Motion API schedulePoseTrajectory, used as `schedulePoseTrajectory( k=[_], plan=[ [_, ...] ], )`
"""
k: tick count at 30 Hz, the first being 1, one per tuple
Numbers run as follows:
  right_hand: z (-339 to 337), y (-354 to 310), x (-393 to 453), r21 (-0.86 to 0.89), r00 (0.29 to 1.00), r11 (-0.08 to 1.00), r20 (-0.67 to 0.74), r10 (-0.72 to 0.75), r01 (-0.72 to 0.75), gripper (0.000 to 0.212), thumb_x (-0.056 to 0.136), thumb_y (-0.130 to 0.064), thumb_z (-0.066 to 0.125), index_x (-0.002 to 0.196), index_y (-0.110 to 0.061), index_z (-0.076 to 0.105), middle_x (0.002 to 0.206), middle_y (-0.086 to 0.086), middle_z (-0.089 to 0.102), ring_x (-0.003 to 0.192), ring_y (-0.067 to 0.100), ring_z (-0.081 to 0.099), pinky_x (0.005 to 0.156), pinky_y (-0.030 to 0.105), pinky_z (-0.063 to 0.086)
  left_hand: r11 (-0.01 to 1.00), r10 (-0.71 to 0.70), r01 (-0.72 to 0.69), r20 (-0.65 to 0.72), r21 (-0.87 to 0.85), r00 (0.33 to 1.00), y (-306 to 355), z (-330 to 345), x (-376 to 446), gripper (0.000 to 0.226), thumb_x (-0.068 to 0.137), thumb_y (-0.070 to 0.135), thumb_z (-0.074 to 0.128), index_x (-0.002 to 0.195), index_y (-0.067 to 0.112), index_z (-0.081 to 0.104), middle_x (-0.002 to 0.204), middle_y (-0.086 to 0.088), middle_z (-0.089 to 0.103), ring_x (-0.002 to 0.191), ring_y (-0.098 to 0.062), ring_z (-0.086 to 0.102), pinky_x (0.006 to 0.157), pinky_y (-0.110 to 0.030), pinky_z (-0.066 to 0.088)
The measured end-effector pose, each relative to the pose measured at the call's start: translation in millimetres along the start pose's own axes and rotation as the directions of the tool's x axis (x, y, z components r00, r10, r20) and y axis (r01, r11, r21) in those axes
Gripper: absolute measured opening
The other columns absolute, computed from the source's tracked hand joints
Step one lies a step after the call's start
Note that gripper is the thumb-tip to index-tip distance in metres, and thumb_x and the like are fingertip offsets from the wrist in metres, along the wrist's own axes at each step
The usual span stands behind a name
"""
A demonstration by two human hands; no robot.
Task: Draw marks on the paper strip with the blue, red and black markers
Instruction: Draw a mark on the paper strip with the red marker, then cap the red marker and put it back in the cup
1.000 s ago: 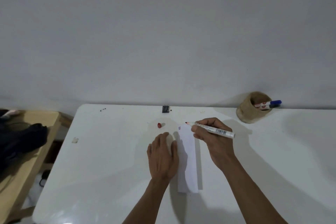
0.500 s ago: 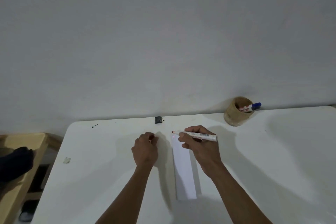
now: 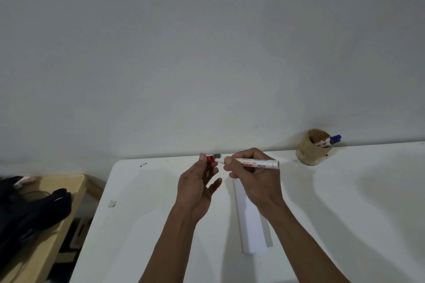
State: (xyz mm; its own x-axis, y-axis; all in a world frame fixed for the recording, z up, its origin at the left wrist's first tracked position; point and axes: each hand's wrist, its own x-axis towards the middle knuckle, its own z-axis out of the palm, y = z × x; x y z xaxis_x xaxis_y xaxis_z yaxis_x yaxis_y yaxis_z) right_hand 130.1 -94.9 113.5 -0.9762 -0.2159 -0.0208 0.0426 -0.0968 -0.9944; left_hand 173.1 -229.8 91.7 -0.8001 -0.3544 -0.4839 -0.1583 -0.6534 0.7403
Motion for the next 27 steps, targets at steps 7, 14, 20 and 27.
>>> schedulePoseTrajectory(
  k=[7,14,20,27],
  plan=[
    [5.3,1.6,-16.8,-0.017,0.999,1.0,-0.036,-0.006,0.005,0.015,0.082,-0.008,0.084,0.081,-0.004,0.07,0.076,0.012,0.078,0.075,0.03,0.078,0.066,0.039,0.064,0.999,-0.009,0.007,0.048,0.039,0.999,-1.0,-5.1,-15.4,0.027,0.092,0.037,0.065,0.082,0.016,0.078,0.085,-0.001,0.07,0.083,-0.016,0.063,0.082,-0.039,0.053],
    [3.5,-3.5,-26.6,-0.016,0.996,0.999,-0.078,0.04,-0.041,0.015,0.083,-0.013,0.084,0.079,-0.005,0.071,0.075,0.013,0.078,0.073,0.026,0.077,0.06,0.025,0.059,0.993,0.035,-0.047,0.11,0.109,0.993,-4.8,-6.2,-26.0,0.026,0.093,0.033,0.063,0.089,0.013,0.078,0.086,-0.002,0.068,0.085,-0.017,0.058,0.079,-0.037,0.052],
    [6.2,-2.5,-33.8,0.056,0.987,0.993,-0.113,0.114,-0.108,0.015,0.082,-0.013,0.084,0.083,-0.003,0.073,0.074,0.012,0.078,0.065,0.019,0.075,0.061,0.025,0.059,0.989,0.049,-0.066,0.119,0.136,0.992,-10.2,-4.9,-29.4,0.024,0.092,0.032,0.064,0.09,0.012,0.078,0.084,0.0,0.066,0.081,-0.016,0.054,0.074,-0.035,0.05],
    [3.1,5.8,-38.5,0.193,0.974,0.962,-0.079,0.213,-0.194,0.015,0.084,-0.011,0.082,0.09,-0.003,0.072,0.076,0.008,0.077,0.071,0.019,0.074,0.07,0.032,0.056,0.973,0.076,-0.096,0.1,0.212,0.992,-14.1,-7.5,-28.6,0.023,0.093,0.03,0.065,0.085,0.014,0.078,0.086,0.002,0.067,0.082,-0.018,0.05,0.073,-0.036,0.047]
  ],
)
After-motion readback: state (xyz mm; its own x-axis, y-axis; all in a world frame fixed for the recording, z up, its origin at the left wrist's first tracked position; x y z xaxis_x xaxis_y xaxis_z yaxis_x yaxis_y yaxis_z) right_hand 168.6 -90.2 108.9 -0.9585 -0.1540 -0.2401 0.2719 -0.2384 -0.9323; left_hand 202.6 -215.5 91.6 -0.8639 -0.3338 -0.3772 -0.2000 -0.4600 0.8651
